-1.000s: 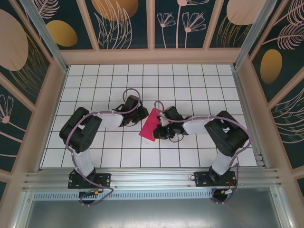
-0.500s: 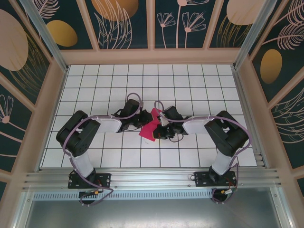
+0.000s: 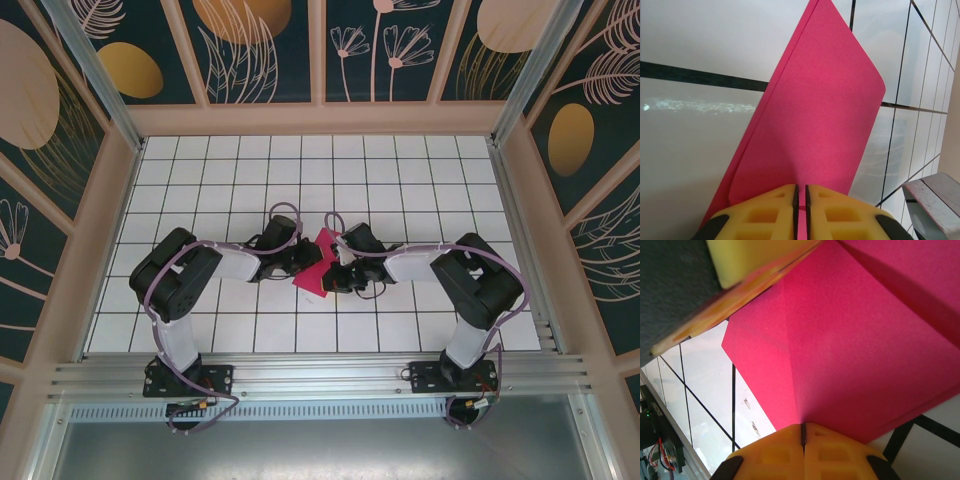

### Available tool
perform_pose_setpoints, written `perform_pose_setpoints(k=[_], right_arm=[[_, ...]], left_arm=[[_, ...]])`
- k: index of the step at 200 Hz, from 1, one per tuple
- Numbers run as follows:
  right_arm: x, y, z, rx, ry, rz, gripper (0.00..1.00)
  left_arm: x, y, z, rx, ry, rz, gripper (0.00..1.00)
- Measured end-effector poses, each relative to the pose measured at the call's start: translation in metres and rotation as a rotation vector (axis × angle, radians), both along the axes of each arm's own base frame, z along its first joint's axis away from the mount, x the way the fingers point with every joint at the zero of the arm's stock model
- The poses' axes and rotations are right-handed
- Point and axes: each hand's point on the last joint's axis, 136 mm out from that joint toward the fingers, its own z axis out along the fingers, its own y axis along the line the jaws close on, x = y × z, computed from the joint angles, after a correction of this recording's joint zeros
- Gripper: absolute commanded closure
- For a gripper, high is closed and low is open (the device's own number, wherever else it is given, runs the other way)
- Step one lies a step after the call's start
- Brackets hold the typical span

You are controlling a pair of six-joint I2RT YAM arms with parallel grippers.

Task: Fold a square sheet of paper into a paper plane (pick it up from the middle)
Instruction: Fold the triangle a second time at the center of the table.

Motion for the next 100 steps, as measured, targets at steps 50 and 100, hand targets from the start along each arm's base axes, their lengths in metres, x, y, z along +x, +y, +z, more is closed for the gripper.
perform_pose_setpoints(k=[50, 100], right_arm=[[0.001, 0.0, 0.0, -0.001, -0.003, -0.002, 0.99], [0.001, 0.0, 0.0, -0.002, -0.003, -0.002, 0.99]], left_arm=[[0.009, 0.003, 0.002, 0.032, -0.028, 0.002, 0.8], [0.026, 0.015, 0.002, 0.063, -0.054, 0.028, 0.79]])
